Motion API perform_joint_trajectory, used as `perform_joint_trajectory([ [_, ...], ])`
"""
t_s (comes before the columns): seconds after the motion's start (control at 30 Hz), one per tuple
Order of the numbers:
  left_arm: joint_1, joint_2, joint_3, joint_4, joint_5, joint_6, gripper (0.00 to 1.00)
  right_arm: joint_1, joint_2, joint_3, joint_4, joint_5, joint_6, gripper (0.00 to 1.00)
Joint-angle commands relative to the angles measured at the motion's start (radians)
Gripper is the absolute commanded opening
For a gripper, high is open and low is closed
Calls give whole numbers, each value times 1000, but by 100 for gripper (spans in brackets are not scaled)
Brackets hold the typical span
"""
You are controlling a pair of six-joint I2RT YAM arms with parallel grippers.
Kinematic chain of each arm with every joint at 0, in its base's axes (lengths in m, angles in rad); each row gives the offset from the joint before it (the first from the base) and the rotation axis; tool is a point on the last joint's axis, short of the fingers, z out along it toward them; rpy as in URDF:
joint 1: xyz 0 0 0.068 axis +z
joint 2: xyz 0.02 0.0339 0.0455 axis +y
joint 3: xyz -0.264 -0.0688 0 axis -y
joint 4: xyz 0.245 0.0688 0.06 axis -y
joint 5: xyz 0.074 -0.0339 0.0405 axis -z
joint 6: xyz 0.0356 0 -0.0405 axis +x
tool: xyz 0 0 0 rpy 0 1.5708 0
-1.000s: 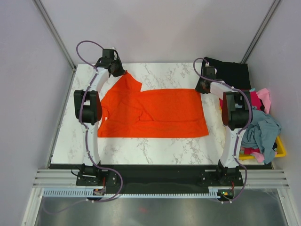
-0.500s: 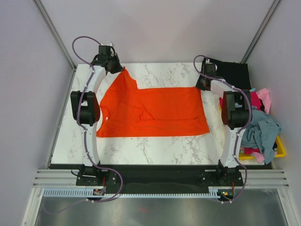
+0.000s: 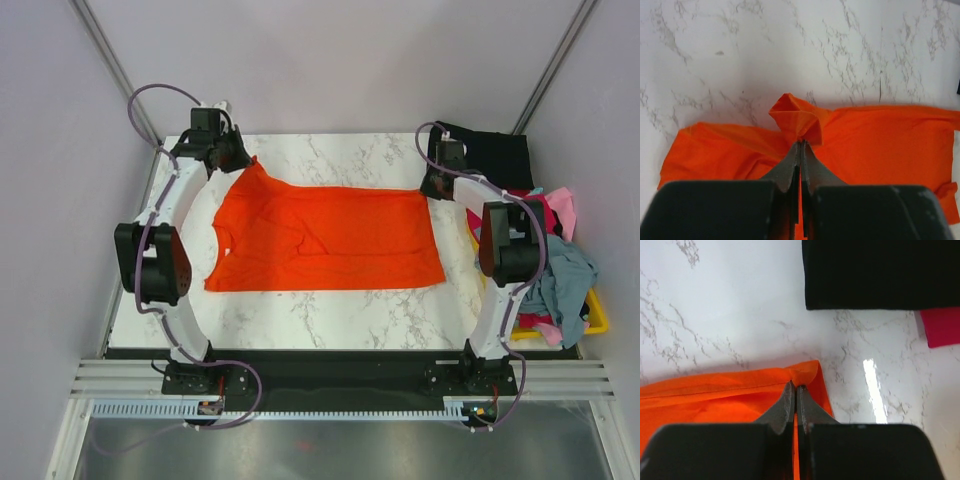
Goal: Fold and stack the t-shirts
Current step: Fold the tshirt
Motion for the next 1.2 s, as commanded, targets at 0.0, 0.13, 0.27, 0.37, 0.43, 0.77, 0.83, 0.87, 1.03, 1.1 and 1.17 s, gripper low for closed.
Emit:
perform_joint_trajectory([
  [0.0,1,-126,-109,6,5,62,2,-7,-117,-67,41,-14,3,0],
  [0.13,-1,-255,-268,10,-35,68,2,-8,-168,-133,58,-40,14,0],
  [0.27,-7,-382,-367,10,-46,66,2,-7,-218,-202,73,-47,17,0],
  [0.37,-9,-465,-453,9,-53,59,2,-8,-263,-256,83,-53,15,0],
  [0.43,-9,-507,-514,9,-61,56,2,-8,-283,-297,86,-54,15,0],
  [0.77,-9,-665,-687,-47,-75,74,2,-8,-431,-481,106,-84,29,1],
  [0.83,-9,-686,-709,-54,-67,74,2,-8,-444,-497,106,-85,31,1],
  [0.87,-9,-694,-717,-57,-72,71,2,-7,-454,-503,106,-88,31,1],
  [1.03,-7,-743,-741,-77,-125,68,2,-7,-496,-549,101,-80,29,2],
  [1.1,-7,-775,-755,-83,-159,75,2,-8,-519,-564,101,-70,26,2],
  [1.17,-7,-792,-760,-99,-179,85,2,-8,-536,-577,87,-62,23,4],
])
